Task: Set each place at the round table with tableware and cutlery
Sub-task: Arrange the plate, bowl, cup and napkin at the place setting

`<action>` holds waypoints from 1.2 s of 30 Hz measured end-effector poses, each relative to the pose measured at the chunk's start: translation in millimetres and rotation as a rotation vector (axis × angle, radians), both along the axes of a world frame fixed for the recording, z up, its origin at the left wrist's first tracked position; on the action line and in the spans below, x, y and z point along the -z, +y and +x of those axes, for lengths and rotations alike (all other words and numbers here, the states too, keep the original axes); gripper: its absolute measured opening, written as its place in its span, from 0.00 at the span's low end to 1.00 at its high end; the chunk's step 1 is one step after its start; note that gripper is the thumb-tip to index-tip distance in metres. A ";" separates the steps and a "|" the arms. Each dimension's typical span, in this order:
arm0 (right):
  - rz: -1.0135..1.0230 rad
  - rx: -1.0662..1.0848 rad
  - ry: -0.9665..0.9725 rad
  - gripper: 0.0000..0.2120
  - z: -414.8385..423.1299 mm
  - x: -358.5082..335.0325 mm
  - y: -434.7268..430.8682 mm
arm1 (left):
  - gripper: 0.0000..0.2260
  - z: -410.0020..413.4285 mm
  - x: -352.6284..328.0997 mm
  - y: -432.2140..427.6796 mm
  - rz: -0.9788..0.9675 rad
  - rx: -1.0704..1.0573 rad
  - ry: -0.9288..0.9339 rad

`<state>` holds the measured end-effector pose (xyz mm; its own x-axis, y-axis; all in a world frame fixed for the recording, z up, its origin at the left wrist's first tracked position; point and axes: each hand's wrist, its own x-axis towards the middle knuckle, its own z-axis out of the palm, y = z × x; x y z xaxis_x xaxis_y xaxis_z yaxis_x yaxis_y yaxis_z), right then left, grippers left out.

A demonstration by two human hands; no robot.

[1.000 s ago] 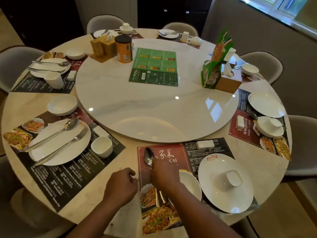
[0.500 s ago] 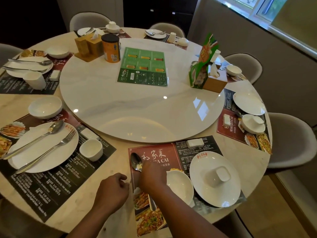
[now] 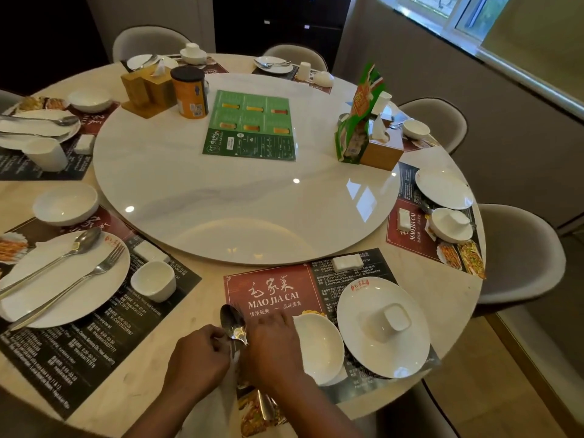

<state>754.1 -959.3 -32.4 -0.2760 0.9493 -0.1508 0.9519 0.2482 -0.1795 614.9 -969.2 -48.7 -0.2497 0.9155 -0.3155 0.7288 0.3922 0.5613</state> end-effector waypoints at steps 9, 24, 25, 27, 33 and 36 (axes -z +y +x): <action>-0.034 0.296 0.030 0.18 117.6 -21.4 12.8 | 0.06 48.5 -25.5 -1.3 0.085 0.145 -0.138; -0.069 0.290 0.174 0.08 125.7 -4.9 77.6 | 0.22 89.4 -22.9 33.6 0.001 0.007 -0.277; -0.066 0.281 0.181 0.08 125.7 -4.9 83.3 | 0.21 89.4 -23.5 38.5 0.005 -0.012 -0.280; -0.065 0.264 0.195 0.09 126.7 -4.2 92.8 | 0.20 89.7 -23.7 46.8 0.014 -0.028 -0.274; -0.138 0.210 0.242 0.12 138.8 -9.3 106.3 | 0.19 91.7 -22.6 53.6 0.040 -0.105 -0.290; -0.101 0.225 0.291 0.11 166.5 -26.7 107.4 | 0.17 97.5 -24.5 43.7 0.133 -0.154 -0.222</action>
<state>920.7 -852.0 -5.7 -0.1072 0.9755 -0.1924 0.8864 0.0062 -0.4628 712.4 -925.6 -24.2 -0.3273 0.9090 -0.2579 0.5196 0.4011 0.7544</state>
